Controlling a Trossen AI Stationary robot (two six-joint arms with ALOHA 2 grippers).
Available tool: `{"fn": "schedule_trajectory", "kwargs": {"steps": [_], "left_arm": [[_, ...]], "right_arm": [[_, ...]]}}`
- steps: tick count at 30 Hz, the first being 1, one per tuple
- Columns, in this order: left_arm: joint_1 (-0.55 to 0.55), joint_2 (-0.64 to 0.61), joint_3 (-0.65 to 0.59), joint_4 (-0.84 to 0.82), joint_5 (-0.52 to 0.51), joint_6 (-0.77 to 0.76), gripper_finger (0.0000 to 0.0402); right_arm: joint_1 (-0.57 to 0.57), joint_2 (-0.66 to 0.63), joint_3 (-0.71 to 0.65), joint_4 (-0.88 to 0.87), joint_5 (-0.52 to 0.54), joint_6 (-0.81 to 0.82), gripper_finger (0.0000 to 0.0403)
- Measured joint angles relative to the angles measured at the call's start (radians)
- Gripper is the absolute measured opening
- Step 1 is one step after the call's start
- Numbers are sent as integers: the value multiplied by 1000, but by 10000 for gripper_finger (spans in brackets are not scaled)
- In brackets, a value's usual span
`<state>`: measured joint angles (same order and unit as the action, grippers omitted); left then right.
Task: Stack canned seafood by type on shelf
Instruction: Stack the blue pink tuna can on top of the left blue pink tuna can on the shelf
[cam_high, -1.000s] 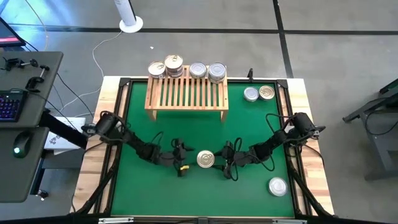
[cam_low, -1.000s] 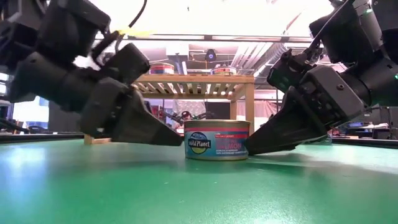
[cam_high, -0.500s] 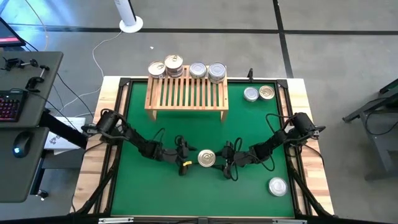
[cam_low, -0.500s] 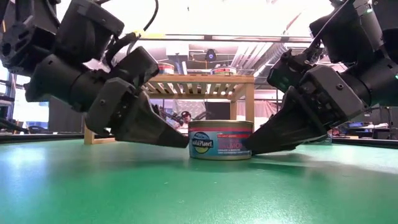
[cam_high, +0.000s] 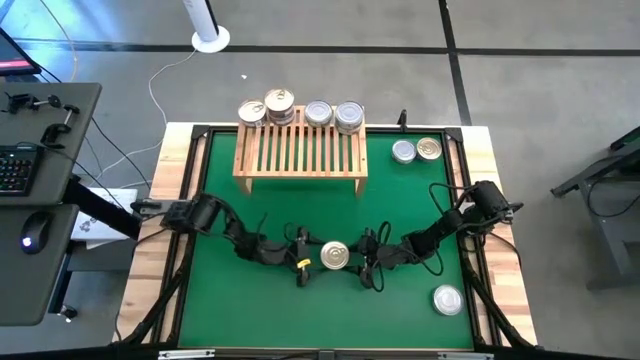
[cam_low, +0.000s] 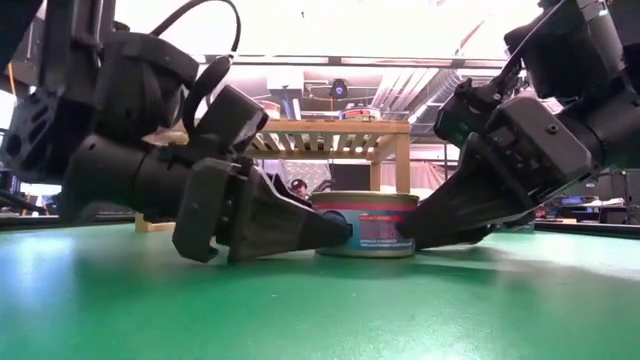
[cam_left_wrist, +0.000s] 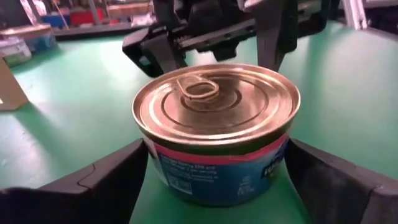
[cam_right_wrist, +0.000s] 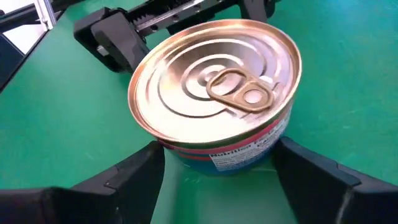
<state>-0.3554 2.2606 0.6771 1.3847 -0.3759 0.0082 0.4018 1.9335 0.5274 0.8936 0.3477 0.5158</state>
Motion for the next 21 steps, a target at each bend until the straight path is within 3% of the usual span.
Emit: {"fn": "schedule_trajectory", "kwargs": {"steps": [9, 15, 21], "left_arm": [[5, 12, 17, 145, 32, -50, 355], [21, 9, 29, 84, 45, -126, 358], [8, -43, -35, -10, 53, -116, 360]], "right_arm": [[-1, 2, 3, 5, -7, 2, 289], [-1, 2, 3, 1, -5, 8, 289], [-2, 1, 4, -17, -15, 35, 289]]}}
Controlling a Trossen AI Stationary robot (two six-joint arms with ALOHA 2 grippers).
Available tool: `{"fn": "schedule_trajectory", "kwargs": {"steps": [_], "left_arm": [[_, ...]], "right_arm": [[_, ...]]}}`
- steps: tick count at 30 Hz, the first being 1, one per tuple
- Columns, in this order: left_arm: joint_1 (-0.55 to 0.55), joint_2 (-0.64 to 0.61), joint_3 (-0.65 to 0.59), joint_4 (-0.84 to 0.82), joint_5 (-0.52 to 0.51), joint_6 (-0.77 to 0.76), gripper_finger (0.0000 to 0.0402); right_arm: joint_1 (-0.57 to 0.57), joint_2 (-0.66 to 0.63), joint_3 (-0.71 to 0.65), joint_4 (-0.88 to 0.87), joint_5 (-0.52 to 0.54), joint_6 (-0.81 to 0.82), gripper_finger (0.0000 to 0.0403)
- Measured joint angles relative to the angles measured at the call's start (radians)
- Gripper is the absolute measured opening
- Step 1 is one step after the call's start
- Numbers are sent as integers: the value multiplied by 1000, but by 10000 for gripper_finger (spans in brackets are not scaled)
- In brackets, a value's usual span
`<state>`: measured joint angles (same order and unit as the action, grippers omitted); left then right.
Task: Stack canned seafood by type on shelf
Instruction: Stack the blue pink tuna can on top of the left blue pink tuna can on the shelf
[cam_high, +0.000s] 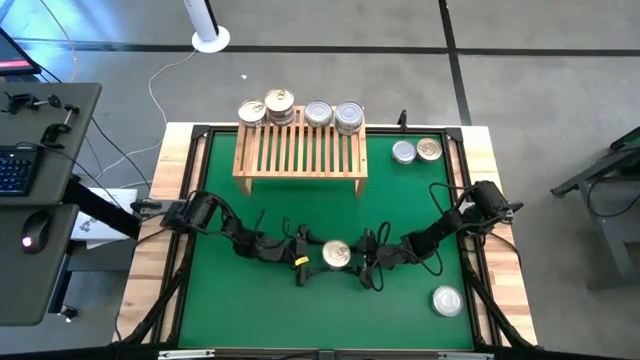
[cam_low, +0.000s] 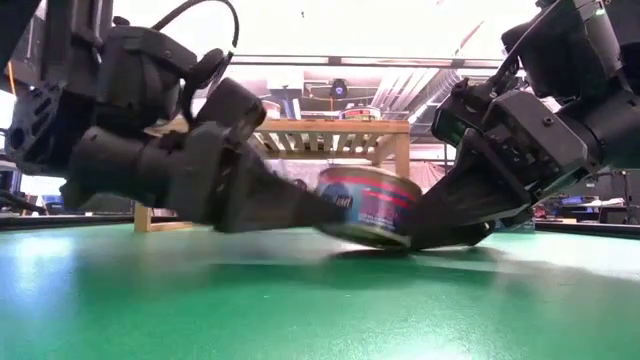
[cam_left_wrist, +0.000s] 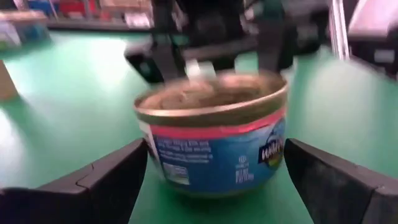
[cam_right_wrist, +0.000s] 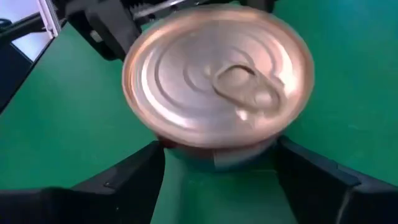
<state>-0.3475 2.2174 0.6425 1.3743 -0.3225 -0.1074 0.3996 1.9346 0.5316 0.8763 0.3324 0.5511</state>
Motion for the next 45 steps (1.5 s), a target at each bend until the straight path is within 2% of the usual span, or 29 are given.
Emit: {"fn": "schedule_trajectory", "kwargs": {"steps": [7, 9, 14, 21, 27, 31, 37, 45], "left_arm": [[-3, -121, -29, -251, 30, -48, 360], [-3, -139, -30, -264, 37, -48, 360], [-3, -158, -27, -251, 37, -48, 361], [-3, -153, 12, -266, 18, -65, 361], [0, -153, 70, -378, -4, -21, 361], [13, -153, 95, -437, -4, -21, 361], [32, -153, 97, -434, -5, -8, 361], [34, -61, 171, -374, 26, 80, 361]], "right_arm": [[-1, -7, 0, -11, -5, 30, 289], [-2, -32, 1, -62, -21, 37, 289], [1, -164, -1, -316, -26, 69, 275], [5, -265, -3, -521, 13, 130, 212], [3, -258, -3, -521, 42, 186, 142], [3, -257, -3, -515, 45, 189, 112], [-8, -257, -3, -507, 55, 229, 85], [-39, -254, -2, -463, 48, 227, 64]]}}
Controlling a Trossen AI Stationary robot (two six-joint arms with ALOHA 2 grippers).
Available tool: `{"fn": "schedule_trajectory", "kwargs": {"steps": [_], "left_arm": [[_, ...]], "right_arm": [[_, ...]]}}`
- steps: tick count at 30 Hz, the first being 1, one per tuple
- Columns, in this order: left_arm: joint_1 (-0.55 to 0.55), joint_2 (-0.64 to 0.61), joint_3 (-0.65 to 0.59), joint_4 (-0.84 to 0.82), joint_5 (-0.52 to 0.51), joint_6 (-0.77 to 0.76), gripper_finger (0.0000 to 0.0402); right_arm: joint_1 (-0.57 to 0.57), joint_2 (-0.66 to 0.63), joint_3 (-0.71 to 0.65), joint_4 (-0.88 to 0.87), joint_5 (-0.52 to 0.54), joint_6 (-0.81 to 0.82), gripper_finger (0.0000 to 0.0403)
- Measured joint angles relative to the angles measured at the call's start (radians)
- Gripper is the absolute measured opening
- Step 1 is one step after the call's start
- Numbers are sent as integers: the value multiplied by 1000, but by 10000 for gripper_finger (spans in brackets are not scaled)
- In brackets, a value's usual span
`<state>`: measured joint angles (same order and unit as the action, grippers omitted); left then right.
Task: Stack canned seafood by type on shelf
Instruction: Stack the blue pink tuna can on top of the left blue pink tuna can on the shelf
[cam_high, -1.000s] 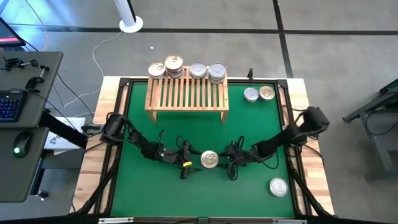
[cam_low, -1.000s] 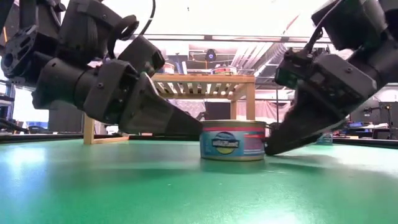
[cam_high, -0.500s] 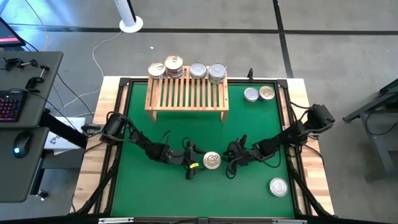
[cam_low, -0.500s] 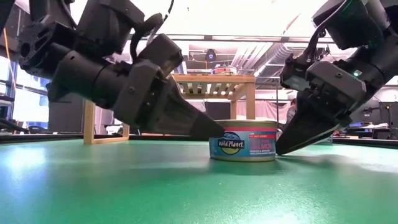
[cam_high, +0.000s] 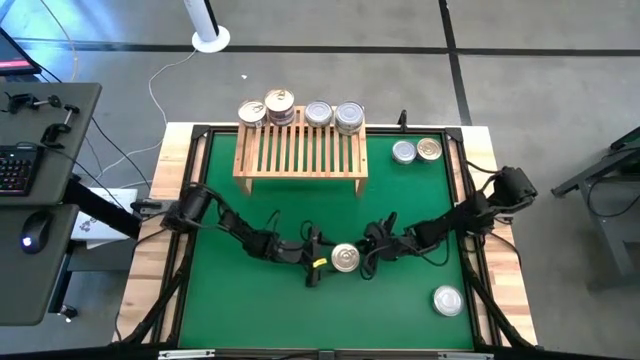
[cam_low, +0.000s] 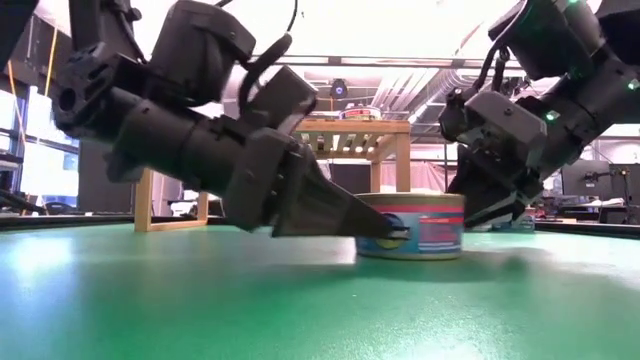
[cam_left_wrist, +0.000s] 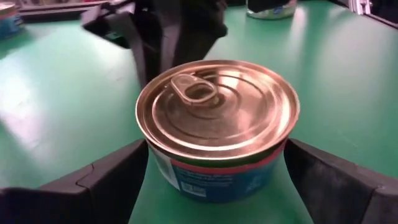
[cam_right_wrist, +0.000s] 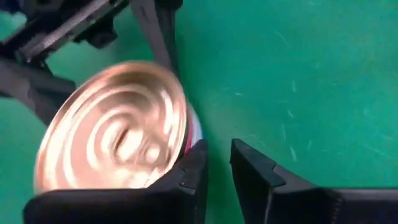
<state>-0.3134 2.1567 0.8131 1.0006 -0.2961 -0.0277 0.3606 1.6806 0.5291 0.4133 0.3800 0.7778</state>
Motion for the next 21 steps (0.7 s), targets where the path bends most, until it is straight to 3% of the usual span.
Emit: {"fn": "schedule_trajectory", "kwargs": {"steps": [8, 11, 15, 21], "left_arm": [[12, 98, 119, 7, 29, 68, 361], [19, 120, 127, 43, 70, 86, 361], [17, 125, 98, 111, 77, 86, 361], [13, 144, 21, 356, 78, 61, 361]], "right_arm": [[-9, 40, 40, -29, -21, -20, 40], [-2, 27, 85, -167, 11, -17, 30], [25, -22, 138, -387, 139, 21, 18], [85, -120, 154, -578, 162, 128, 5]]}}
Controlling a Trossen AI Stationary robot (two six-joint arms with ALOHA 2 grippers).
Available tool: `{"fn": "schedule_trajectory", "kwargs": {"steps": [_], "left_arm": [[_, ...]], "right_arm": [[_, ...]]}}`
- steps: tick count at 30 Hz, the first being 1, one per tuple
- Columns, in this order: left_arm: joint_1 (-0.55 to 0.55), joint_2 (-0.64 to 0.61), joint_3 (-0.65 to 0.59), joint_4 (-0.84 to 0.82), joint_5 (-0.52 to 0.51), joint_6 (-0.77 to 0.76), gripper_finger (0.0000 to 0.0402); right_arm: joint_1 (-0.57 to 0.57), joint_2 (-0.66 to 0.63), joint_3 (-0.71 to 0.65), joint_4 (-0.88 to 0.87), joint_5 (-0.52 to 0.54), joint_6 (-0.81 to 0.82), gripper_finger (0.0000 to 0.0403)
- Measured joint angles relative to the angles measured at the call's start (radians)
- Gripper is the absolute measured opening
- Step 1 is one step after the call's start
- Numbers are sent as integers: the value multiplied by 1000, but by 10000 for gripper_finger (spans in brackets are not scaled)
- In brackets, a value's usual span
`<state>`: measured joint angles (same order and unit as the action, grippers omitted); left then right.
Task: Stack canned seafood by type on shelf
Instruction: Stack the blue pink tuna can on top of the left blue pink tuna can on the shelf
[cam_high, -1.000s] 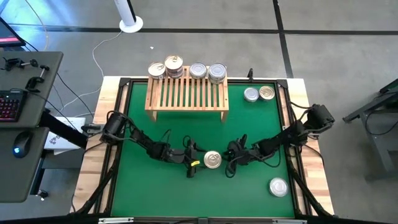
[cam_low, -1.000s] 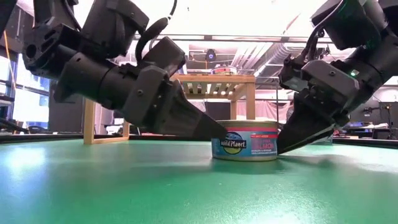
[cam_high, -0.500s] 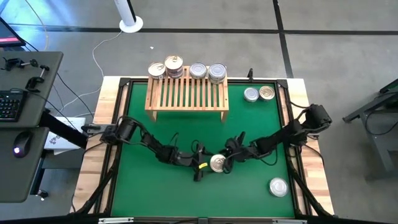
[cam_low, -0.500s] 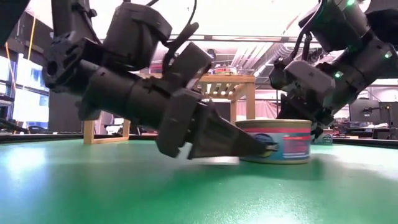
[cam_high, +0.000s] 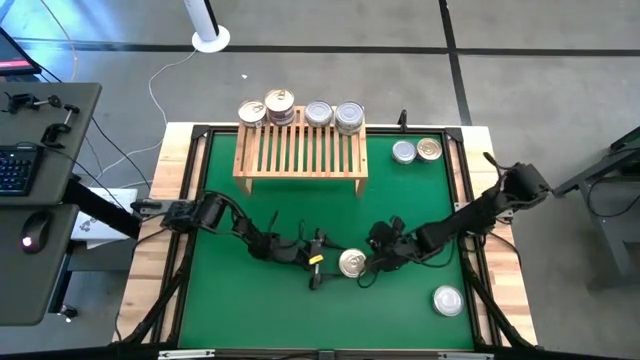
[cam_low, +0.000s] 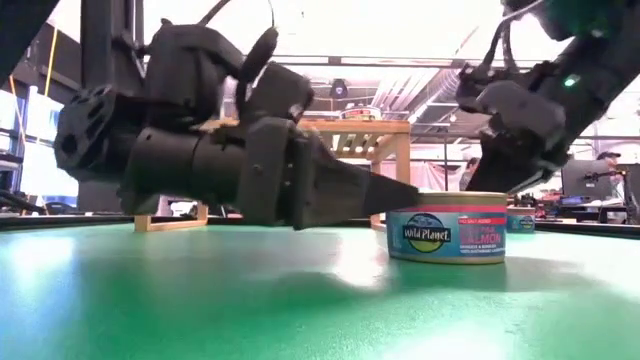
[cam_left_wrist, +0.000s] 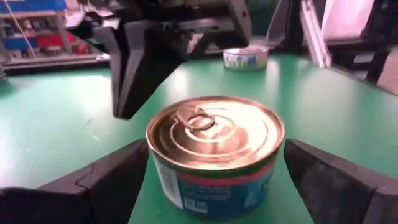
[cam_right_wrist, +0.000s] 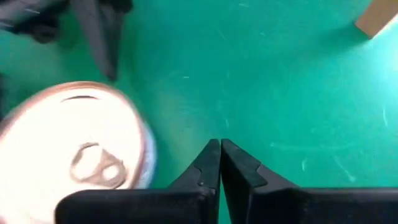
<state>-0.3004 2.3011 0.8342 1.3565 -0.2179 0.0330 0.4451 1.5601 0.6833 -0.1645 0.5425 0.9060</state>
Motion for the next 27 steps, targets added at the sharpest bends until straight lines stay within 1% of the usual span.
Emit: {"fn": "schedule_trajectory", "kwargs": {"steps": [4, 7, 10, 15, 18, 21, 27], "left_arm": [[0, 78, 1, 135, 1, -8, 361], [0, 127, 29, 174, 2, -42, 361], [0, 141, 50, 177, -1, -74, 361], [1, 141, 72, 153, -2, -76, 361], [1, 141, 96, 88, -3, -66, 361], [1, 142, 129, 12, -6, -47, 361], [0, 141, 188, -91, -3, -17, 361]], "right_arm": [[44, -9, -11, -4, -1, 71, 3], [60, 4, -12, 8, -10, 111, 3], [61, 20, -12, 12, -23, 160, 3], [61, 38, -11, 31, -55, 213, 3], [59, 54, -10, 71, -67, 214, 3], [50, 81, -10, 75, -95, 199, 3], [35, 119, -9, 110, -103, 196, 3]]}}
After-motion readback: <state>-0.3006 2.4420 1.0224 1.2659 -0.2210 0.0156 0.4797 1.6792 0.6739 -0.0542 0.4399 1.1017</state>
